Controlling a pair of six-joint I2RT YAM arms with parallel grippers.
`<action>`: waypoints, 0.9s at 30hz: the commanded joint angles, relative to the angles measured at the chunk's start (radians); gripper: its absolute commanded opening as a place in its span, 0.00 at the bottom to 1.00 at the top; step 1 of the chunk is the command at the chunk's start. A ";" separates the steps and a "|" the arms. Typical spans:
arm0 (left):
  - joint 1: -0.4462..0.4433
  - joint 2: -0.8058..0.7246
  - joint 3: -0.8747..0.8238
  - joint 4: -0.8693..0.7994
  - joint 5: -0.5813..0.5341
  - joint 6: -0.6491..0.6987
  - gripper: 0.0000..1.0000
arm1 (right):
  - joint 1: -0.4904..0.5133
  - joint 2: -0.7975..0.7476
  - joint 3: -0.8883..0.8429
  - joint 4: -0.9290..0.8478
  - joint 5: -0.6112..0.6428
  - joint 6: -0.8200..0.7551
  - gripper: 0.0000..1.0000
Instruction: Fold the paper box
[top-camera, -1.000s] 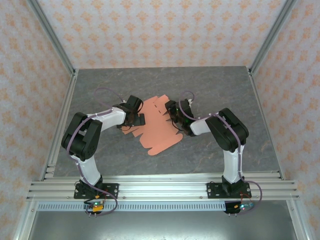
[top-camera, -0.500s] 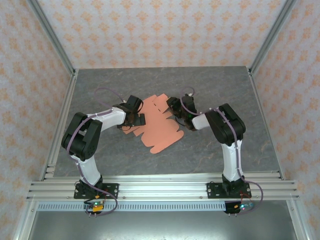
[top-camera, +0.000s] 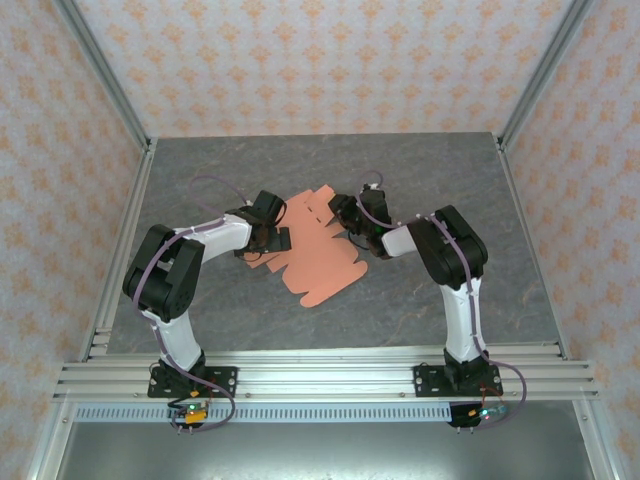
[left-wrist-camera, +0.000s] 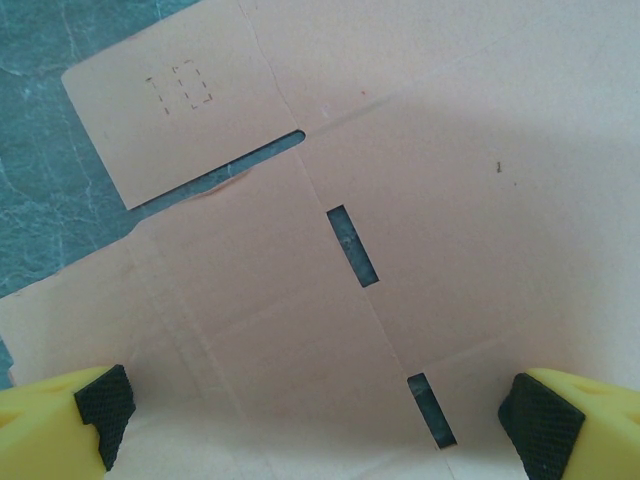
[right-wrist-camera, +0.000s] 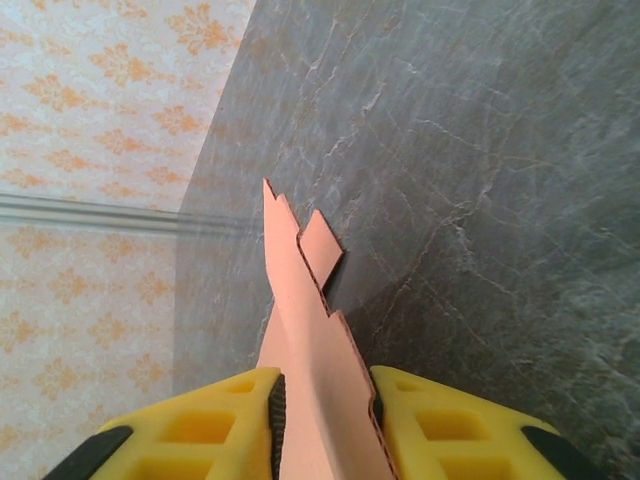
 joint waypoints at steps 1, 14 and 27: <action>0.004 -0.025 -0.057 0.038 0.060 -0.009 1.00 | -0.007 0.010 0.041 0.075 -0.054 -0.042 0.27; 0.004 -0.497 -0.413 0.454 0.079 0.013 1.00 | -0.030 -0.169 0.061 -0.165 -0.090 -0.278 0.03; 0.004 -0.574 -0.462 0.480 0.026 -0.008 1.00 | -0.038 -0.468 0.450 -1.100 0.220 -0.920 0.06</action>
